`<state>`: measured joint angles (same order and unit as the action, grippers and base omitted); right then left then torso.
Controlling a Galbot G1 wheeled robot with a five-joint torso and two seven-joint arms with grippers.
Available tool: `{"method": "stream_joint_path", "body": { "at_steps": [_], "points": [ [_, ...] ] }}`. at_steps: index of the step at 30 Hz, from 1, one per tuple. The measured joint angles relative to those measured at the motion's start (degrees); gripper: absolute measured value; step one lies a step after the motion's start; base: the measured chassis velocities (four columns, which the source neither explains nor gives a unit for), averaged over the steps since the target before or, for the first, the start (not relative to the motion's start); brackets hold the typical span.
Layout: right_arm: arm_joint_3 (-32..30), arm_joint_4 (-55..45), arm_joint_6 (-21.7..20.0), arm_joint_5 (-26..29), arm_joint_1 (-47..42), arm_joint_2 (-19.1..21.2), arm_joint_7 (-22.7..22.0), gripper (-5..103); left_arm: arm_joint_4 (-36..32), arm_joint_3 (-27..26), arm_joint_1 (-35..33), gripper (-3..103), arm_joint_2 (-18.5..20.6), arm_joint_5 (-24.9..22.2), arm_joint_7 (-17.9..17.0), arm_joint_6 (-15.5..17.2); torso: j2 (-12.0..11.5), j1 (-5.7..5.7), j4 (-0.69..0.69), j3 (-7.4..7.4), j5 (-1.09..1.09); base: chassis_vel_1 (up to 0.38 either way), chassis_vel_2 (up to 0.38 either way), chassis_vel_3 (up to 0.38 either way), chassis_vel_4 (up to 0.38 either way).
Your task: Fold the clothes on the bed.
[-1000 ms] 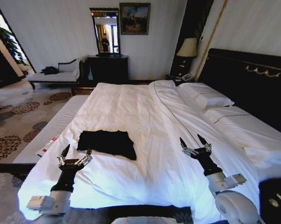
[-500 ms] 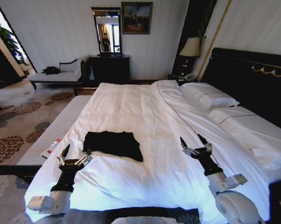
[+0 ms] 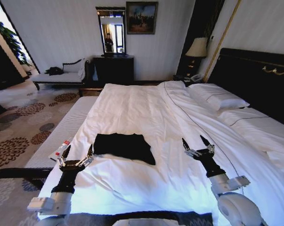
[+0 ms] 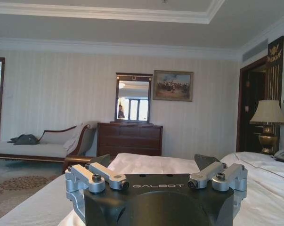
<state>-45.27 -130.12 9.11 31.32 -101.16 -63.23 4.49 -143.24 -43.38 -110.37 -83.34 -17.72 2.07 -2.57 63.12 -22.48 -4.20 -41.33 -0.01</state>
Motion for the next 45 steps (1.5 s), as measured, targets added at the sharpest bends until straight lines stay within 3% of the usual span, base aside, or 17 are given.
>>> {"method": "stream_joint_path", "body": {
  "at_steps": [11,22,25,30,33,34,38,45],
  "points": [
    [2.3,1.4,1.0,0.1,0.8,-0.1,-0.3,100,1.1,-0.5,1.4,100,0.4,-0.2,-0.6,0.1,0.0,0.00,0.00,0.00,0.02,0.002,0.004,-0.003,-0.006],
    [5.4,3.1,2.3,0.1,3.5,0.6,-1.8,100,4.2,-3.7,7.9,100,6.3,-3.9,-3.4,9.2,0.0,0.00,0.00,0.00,0.01,0.000,0.000,0.000,0.000],
    [6.3,4.3,2.6,0.5,5.0,1.3,-2.2,100,6.7,-2.9,10.3,100,8.1,-10.1,-5.6,13.8,0.0,0.00,0.00,0.00,0.01,0.000,0.000,0.000,0.000],
    [7.3,5.7,2.8,0.7,6.7,1.7,-2.6,100,11.2,-1.6,14.1,100,9.6,-17.1,-7.8,17.7,0.0,0.00,0.01,0.00,0.01,0.000,0.000,0.000,0.000],
    [8.9,7.5,3.1,0.9,8.5,1.8,-3.1,100,18.6,-0.4,20.1,100,11.6,-26.7,-10.6,23.0,0.0,0.00,0.00,-0.01,0.00,0.000,0.000,0.000,0.000],
    [8.9,7.5,3.1,0.9,8.5,1.8,-3.1,100,18.6,-0.4,20.1,100,11.6,-26.7,-10.6,23.0,0.0,0.00,0.00,-0.01,0.00,0.000,0.000,0.000,0.000],
    [10.9,9.8,3.5,0.9,10.7,1.3,-3.7,100,25.5,1.3,26.7,100,12.8,-38.4,-14.9,31.3,0.0,0.00,0.00,-0.01,0.01,0.000,0.000,0.000,0.000],
    [12.2,12.0,3.9,0.9,12.2,0.5,-4.1,100,31.7,5.1,35.9,100,12.9,-42.3,-18.7,35.9,0.0,0.00,0.00,-0.01,0.01,0.000,0.000,0.000,0.000]
  ]
}}
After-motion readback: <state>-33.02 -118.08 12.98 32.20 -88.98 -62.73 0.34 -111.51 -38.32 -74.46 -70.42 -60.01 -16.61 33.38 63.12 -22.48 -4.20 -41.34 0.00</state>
